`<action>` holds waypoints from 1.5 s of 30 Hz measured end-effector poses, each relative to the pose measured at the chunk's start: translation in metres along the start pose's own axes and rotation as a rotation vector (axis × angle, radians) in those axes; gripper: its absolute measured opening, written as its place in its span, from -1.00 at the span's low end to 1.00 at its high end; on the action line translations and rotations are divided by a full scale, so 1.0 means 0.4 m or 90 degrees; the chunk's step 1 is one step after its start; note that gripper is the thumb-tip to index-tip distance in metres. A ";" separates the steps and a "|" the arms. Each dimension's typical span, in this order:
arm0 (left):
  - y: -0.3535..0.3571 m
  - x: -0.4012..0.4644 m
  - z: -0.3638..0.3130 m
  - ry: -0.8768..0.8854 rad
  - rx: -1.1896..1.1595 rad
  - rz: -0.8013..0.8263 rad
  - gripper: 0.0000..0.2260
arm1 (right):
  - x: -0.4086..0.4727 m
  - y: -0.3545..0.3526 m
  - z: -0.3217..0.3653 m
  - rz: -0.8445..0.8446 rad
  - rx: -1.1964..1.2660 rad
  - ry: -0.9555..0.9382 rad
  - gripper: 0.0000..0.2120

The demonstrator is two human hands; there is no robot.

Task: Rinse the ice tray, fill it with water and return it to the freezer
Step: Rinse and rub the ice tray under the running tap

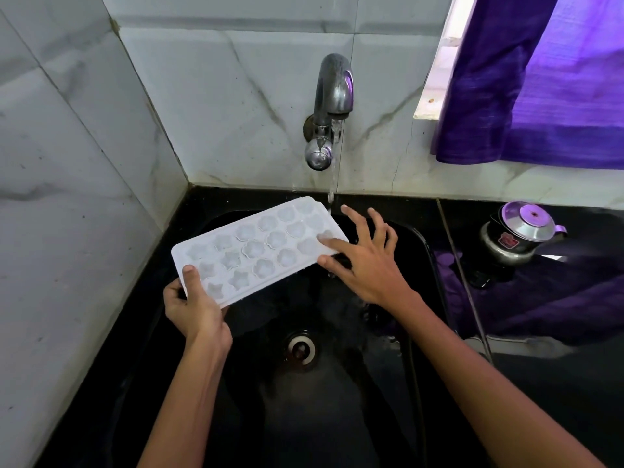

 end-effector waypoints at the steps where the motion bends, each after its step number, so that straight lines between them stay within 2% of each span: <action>1: 0.002 0.003 0.000 -0.003 0.004 0.007 -0.86 | 0.001 0.000 -0.005 0.004 -0.016 -0.006 -0.50; 5: 0.014 0.005 -0.004 -0.002 0.017 0.032 -0.86 | 0.016 -0.016 -0.015 -0.005 -0.066 0.016 -0.61; 11: 0.024 0.014 -0.006 -0.014 0.037 0.066 -0.85 | 0.011 -0.028 -0.023 0.054 -0.106 0.006 -0.57; 15: 0.024 0.011 -0.003 -0.021 0.050 0.080 -0.84 | 0.005 -0.039 -0.030 0.047 -0.114 0.020 -0.59; 20: 0.020 0.003 -0.001 -0.032 0.059 0.085 -0.84 | -0.008 -0.025 -0.032 0.021 -0.133 -0.022 -0.39; 24: 0.014 -0.003 0.002 -0.046 0.058 0.085 -0.80 | -0.013 -0.032 -0.031 -0.047 -0.180 -0.003 -0.53; 29: 0.018 -0.015 -0.003 -0.056 0.052 0.087 -0.81 | -0.018 -0.032 -0.015 -0.079 -0.204 -0.011 -0.65; 34: 0.008 -0.018 -0.007 -0.057 0.050 0.090 -0.83 | -0.023 -0.068 -0.006 -0.021 -0.143 0.045 -0.61; 38: 0.007 -0.023 -0.007 -0.050 0.060 0.096 -0.81 | -0.029 -0.080 -0.003 0.074 -0.152 0.026 -0.61; 45: 0.010 -0.021 0.002 -0.062 0.055 0.099 -0.80 | -0.031 -0.081 -0.016 0.087 -0.179 -0.008 -0.59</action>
Point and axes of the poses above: each hand's wrist, its own x-axis towards the middle knuckle, its own y-axis out of the palm, z = x × y, the point moved 1 cm from there along x, towards the middle knuckle, and after that the axes turned 3 degrees about z, right-handed, at the moved point
